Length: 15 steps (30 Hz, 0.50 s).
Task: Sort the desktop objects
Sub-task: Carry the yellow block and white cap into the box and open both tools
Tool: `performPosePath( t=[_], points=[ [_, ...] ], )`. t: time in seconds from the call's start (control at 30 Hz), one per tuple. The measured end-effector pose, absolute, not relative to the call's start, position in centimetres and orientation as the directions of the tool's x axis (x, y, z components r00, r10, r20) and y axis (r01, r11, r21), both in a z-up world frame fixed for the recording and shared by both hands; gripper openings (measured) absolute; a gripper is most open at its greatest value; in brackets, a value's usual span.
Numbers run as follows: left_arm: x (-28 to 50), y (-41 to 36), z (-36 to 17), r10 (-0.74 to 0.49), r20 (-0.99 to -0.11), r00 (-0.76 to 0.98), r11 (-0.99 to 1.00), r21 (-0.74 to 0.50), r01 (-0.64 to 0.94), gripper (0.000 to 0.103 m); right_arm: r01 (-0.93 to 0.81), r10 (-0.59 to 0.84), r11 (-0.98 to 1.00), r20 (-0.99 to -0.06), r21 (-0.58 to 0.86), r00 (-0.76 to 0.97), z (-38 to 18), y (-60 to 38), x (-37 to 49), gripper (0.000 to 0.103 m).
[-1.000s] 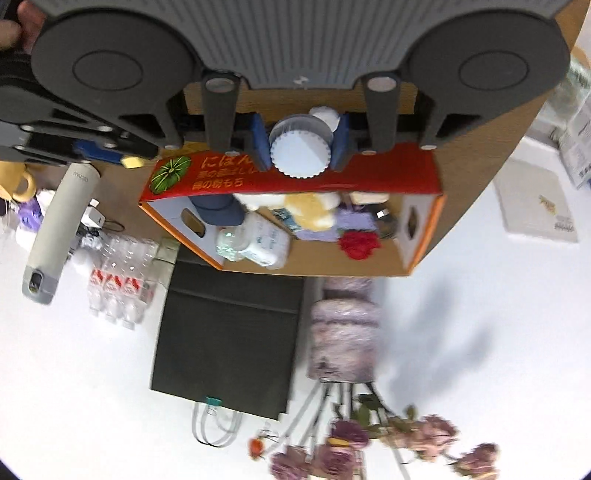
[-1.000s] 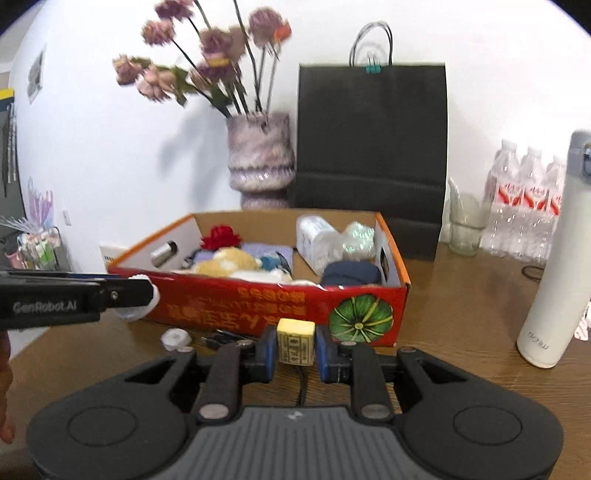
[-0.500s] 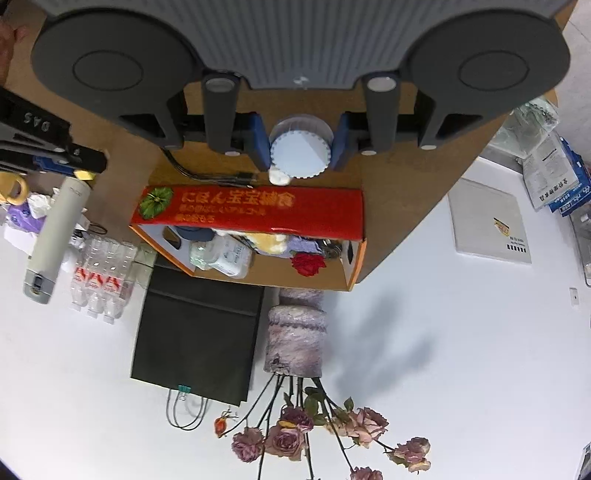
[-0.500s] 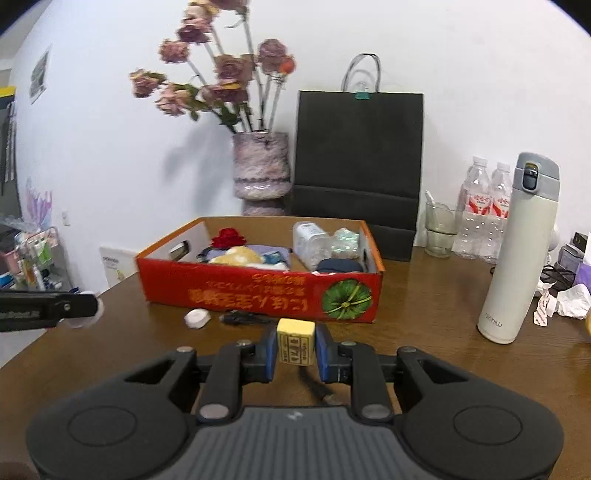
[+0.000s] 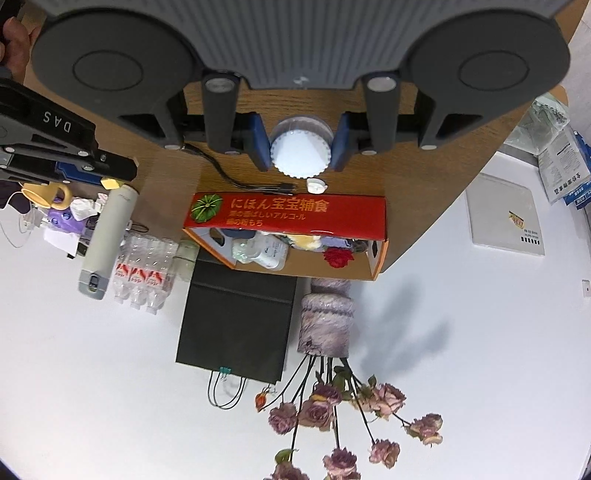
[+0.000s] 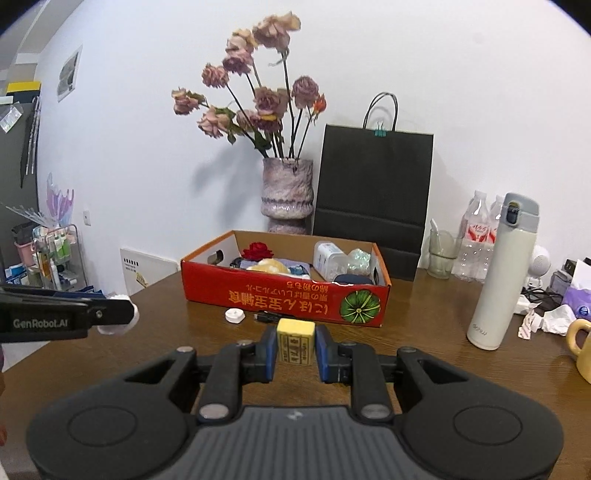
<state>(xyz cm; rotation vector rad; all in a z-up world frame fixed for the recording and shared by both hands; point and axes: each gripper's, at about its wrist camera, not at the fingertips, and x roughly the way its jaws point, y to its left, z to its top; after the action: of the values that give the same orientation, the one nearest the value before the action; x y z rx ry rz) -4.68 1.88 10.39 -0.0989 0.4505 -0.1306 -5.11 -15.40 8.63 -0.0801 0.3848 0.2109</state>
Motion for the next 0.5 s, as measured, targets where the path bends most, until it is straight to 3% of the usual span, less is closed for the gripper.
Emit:
performPosePath(
  t=[0.5],
  points=[
    [-3.8, 1.3, 13.3, -0.14, -0.346, 0.928, 0.988, -0.104, 0.111, 0.037, -0.242, 0.223, 0.97, -0.316, -0.022, 0.922, 10.8, -16.8, -5.9, 0.02]
  ],
)
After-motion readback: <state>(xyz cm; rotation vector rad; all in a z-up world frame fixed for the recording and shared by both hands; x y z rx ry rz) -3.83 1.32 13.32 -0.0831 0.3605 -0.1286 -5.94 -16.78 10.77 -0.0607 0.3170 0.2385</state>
